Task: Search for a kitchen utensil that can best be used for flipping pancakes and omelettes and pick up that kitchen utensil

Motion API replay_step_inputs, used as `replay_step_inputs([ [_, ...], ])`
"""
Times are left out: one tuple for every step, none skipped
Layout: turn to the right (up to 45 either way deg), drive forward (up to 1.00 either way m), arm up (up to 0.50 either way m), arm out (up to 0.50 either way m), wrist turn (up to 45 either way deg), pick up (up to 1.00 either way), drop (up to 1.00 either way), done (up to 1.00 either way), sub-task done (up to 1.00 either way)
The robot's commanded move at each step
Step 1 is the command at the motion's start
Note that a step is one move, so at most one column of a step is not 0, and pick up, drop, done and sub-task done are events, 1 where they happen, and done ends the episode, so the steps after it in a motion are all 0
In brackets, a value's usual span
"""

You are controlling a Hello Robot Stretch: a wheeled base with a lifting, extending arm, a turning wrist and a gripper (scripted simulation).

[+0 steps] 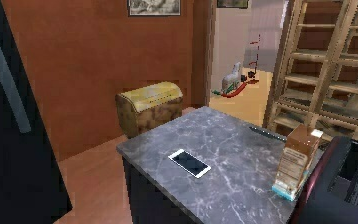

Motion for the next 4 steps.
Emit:
replay_step_inputs([
  [0.0, 0.0, 0.0, 0.0, 45.0, 0.0, 0.0, 0.0, 0.0],
  [0.0, 0.0, 0.0, 0.0, 45.0, 0.0, 0.0, 0.0, 0.0],
  [0.0, 0.0, 0.0, 0.0, 45.0, 0.0, 0.0, 0.0, 0.0],
  [0.0, 0.0, 0.0, 0.0, 33.0, 0.0, 0.0, 0.0, 0.0],
])
